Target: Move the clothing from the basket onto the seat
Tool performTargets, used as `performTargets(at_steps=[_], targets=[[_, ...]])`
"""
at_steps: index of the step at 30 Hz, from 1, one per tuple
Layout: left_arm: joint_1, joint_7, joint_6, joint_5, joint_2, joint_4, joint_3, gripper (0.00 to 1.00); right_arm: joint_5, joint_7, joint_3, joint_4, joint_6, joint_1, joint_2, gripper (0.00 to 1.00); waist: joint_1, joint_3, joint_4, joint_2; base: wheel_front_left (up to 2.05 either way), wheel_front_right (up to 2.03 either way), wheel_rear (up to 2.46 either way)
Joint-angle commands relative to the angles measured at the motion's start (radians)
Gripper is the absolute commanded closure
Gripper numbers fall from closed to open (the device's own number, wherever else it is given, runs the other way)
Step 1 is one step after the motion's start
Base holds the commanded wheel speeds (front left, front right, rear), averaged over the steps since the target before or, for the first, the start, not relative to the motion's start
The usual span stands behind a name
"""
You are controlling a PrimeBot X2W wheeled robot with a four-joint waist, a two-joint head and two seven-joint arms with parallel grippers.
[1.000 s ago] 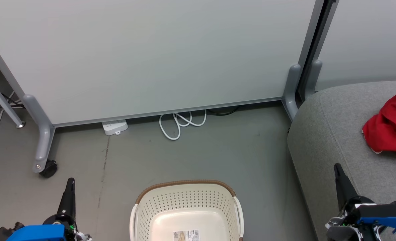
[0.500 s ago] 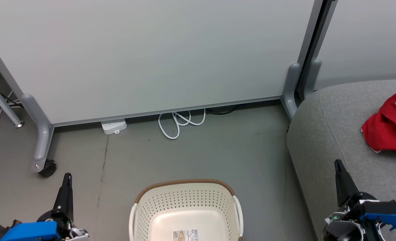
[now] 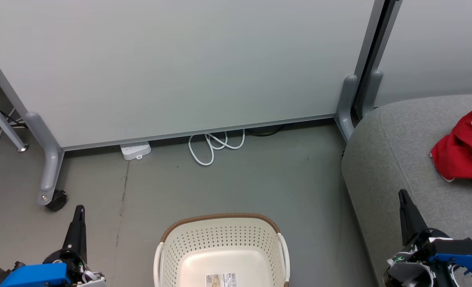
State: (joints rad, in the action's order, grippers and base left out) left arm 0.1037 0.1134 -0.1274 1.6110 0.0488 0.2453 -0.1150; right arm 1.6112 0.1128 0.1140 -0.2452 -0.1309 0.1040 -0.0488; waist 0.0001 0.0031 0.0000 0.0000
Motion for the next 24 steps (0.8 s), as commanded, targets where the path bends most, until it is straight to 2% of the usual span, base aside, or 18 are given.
performTargets(at_steps=[1, 24], targets=[[0.010, 0.006, -0.006, 0.003, 0.002, -0.002, -0.002, 1.00, 0.003, 0.002, 0.000, -0.001, 0.000, 0.011, -0.003, 1.00, -0.0001, 0.000, 0.000, 0.0000, 0.00, 0.00, 0.00], [0.010, 0.005, -0.006, 0.003, 0.002, -0.002, -0.002, 1.00, 0.003, 0.002, 0.000, -0.001, 0.000, 0.011, -0.003, 1.00, -0.0001, 0.000, 0.000, 0.0000, 0.00, 0.00, 0.00]])
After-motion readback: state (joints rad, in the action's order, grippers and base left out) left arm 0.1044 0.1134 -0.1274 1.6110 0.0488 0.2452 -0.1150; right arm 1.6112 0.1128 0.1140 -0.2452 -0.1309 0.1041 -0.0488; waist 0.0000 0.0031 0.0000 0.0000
